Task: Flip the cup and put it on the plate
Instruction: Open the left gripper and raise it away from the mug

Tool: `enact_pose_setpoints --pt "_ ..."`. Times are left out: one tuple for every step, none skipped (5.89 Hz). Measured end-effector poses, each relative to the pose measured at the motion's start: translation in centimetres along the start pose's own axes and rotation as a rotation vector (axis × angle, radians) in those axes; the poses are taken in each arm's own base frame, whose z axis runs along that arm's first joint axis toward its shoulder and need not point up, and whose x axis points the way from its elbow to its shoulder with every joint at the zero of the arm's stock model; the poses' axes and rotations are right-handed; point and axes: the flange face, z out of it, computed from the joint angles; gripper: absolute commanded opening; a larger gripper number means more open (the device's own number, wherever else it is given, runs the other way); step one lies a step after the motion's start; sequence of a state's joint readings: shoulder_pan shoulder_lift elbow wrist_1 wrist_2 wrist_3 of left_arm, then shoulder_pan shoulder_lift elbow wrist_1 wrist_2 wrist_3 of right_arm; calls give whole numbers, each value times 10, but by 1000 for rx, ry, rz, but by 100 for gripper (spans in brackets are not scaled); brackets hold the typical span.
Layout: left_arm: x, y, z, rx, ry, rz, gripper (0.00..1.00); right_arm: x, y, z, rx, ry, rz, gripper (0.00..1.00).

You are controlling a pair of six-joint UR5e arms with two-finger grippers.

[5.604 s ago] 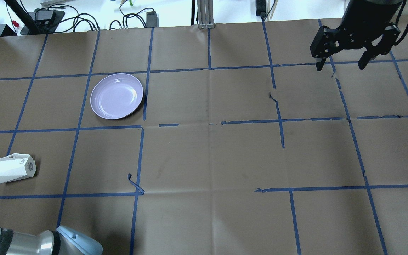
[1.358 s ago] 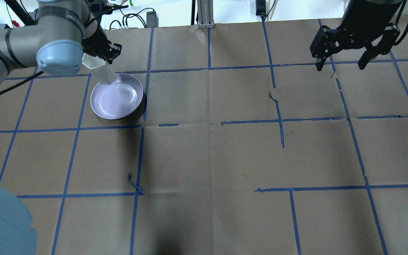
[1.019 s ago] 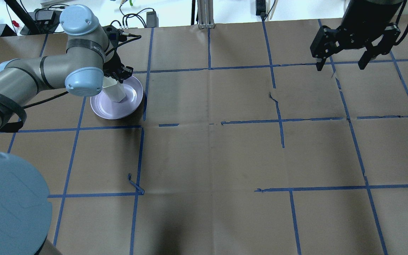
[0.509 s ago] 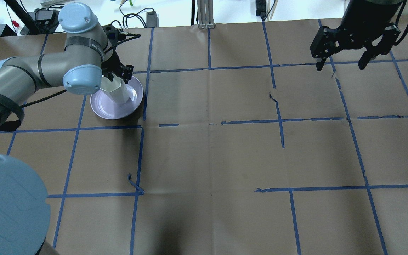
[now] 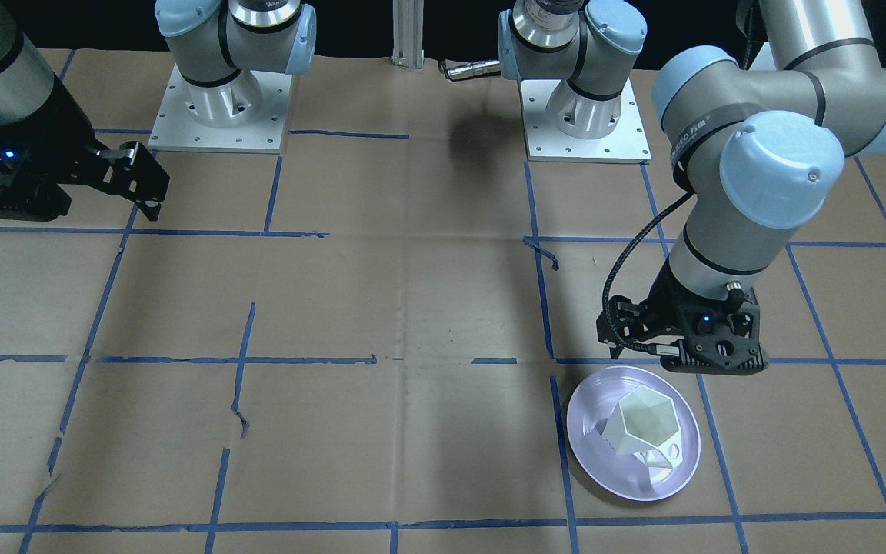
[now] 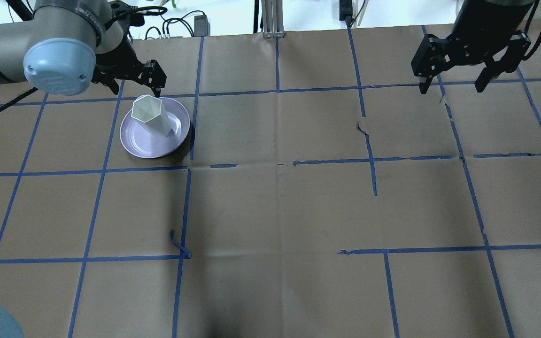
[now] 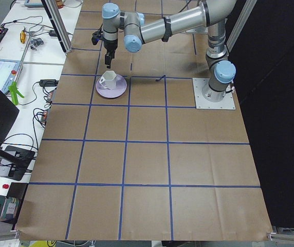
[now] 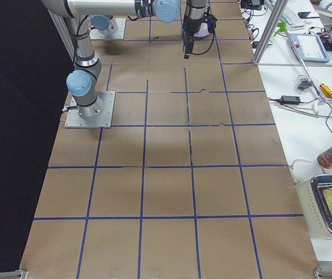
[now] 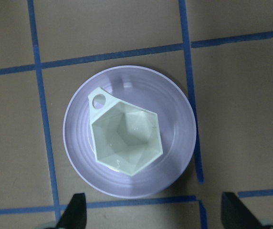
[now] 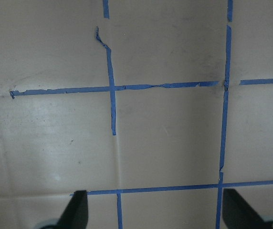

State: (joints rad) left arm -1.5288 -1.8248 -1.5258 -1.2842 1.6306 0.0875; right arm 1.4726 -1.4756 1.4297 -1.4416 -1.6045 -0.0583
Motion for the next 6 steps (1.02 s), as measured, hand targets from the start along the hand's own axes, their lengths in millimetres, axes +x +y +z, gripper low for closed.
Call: enact_pose_setpoints --pt "25 24 -34 -26 25 -42 100 0 0 0 0 0 0 100" --pt "50 50 -62 -56 42 -54 100 0 0 0 0 0 0 100" --pt "64 75 -85 -86 47 -50 100 0 0 0 0 0 -1 100" --pt "69 91 -100 -100 49 -45 100 0 0 0 0 0 0 100" --pt "70 97 -104 -105 51 -44 100 0 0 0 0 0 0 100" --pt "70 98 -105 -109 52 -44 100 0 0 0 0 0 0 100"
